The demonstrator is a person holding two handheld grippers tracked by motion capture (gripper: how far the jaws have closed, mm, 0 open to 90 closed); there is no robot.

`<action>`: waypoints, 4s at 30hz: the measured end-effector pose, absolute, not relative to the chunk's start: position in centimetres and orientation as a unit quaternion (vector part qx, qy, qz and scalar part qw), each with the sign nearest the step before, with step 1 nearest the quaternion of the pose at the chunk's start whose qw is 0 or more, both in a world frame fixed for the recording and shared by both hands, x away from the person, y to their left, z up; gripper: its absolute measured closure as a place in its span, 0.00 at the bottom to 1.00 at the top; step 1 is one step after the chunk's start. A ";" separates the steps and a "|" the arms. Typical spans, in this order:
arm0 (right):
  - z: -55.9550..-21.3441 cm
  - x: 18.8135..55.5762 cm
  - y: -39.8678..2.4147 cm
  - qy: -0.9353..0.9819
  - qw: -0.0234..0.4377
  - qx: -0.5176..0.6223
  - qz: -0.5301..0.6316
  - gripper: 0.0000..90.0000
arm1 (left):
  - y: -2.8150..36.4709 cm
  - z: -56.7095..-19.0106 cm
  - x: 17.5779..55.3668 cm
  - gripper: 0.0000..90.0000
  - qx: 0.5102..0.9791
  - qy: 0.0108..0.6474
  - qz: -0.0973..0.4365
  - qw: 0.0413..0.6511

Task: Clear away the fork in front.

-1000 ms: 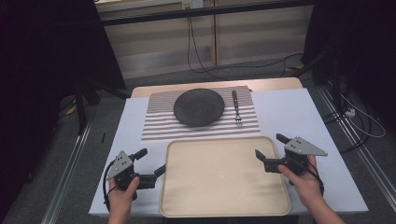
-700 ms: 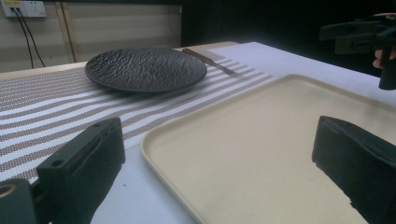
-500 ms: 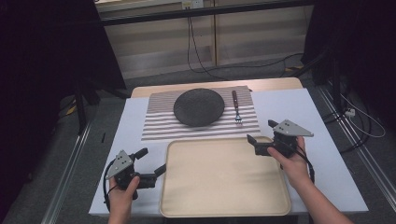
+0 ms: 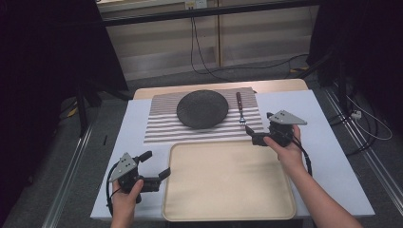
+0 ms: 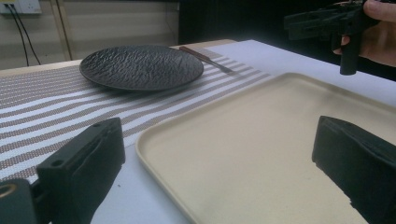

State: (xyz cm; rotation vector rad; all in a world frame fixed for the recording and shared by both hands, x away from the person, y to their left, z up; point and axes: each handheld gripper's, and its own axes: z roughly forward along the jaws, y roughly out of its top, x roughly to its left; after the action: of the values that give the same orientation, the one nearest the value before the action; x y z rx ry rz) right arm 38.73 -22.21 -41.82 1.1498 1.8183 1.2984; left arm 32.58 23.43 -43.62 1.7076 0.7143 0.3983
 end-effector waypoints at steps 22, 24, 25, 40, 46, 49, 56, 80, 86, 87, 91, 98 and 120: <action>-41.8 43.9 -22.2 0.679 0.312 0.462 0.479 0.05 | 23.3 -43.6 32.5 0.03 0.736 0.304 0.169 0.581; -41.9 44.2 -22.3 0.679 0.311 0.464 0.476 0.05 | 23.2 -43.7 32.5 0.03 0.736 0.305 0.169 0.580; -42.0 44.4 -22.3 0.680 0.313 0.463 0.475 0.05 | 23.2 -43.7 32.5 0.03 0.737 0.304 0.168 0.580; -41.8 46.0 -22.2 0.680 0.312 0.466 0.472 0.06 | 23.0 -43.7 32.5 0.03 0.740 0.302 0.166 0.577; -42.0 46.9 -22.2 0.680 0.305 0.472 0.471 0.08 | 22.9 -43.7 32.5 0.03 0.740 0.303 0.165 0.578; -42.4 47.3 -22.2 0.680 0.300 0.477 0.470 0.08 | 23.0 -43.7 32.5 0.03 0.741 0.300 0.165 0.578; -42.6 48.2 -21.9 0.691 0.294 0.477 0.457 0.06 | 23.0 -43.7 32.6 0.03 0.741 0.301 0.166 0.578; -44.3 52.9 -20.0 0.731 0.274 0.512 0.357 0.34 | 23.1 -43.6 32.6 0.03 0.739 0.305 0.172 0.576; -45.4 53.8 -19.9 0.732 0.261 0.525 0.346 0.49 | 23.1 -43.6 32.6 0.03 0.739 0.305 0.173 0.576; -45.6 53.9 -19.9 0.732 0.258 0.528 0.344 0.52 | 23.1 -43.6 32.6 0.03 0.739 0.305 0.173 0.575; -46.2 54.4 -19.6 0.732 0.251 0.535 0.339 0.61 | 23.1 -43.6 32.7 0.03 0.740 0.305 0.172 0.575; -46.4 55.4 -18.7 0.738 0.247 0.535 0.330 0.73 | 23.1 -43.7 32.9 0.03 0.741 0.304 0.174 0.572; -45.9 53.6 -20.2 0.760 0.206 0.535 0.306 0.85 | 22.9 -43.6 33.0 0.03 0.740 0.301 0.173 0.576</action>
State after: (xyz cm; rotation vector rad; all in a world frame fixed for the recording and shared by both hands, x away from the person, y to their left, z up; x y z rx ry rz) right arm 53.60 -20.24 -45.90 1.4904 2.1176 0.8539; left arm 32.96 22.88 -43.59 1.7327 0.7055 0.4048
